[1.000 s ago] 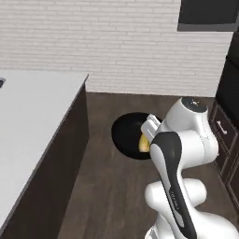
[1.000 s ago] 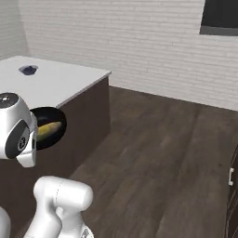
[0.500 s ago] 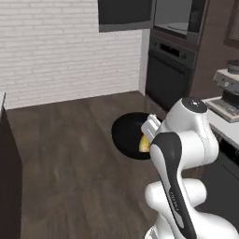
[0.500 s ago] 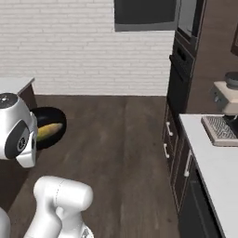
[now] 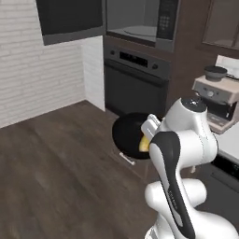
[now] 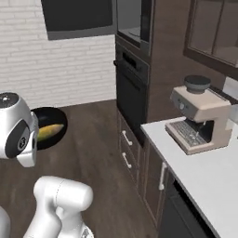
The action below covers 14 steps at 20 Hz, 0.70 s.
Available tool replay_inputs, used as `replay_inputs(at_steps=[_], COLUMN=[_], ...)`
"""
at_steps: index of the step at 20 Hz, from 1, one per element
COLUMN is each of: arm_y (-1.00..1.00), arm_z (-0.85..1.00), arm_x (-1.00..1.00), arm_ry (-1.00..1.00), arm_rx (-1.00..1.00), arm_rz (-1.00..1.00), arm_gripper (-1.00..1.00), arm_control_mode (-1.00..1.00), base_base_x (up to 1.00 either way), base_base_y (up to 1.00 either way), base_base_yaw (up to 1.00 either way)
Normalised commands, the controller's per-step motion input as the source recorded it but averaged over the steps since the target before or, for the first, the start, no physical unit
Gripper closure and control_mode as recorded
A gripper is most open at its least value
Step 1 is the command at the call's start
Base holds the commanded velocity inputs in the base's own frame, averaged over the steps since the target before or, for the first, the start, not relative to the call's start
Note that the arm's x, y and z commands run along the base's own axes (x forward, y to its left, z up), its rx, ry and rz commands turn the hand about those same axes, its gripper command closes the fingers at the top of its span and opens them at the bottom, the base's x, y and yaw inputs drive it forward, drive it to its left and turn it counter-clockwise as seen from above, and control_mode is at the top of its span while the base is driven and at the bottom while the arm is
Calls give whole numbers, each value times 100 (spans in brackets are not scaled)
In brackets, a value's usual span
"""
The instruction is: Pick the cucumber from the sink and place it in the bowl. Then pick the bowl and place it in the microwave. Then close the microwave door and press the start button.
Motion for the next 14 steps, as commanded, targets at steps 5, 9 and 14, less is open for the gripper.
replay_inputs(at_steps=[5,9,14], arm_y=[0,0,0], arm_z=[0,0,0], arm_x=[0,0,0], arm_ry=[0,0,0], arm_rx=[0,0,0], arm_rz=[0,0,0], arm_gripper=[100,100,100], arm_control_mode=[100,100,100], base_base_x=[100,100,100], base_base_y=[45,63,51], base_base_yaw=[-37,-30,-34])
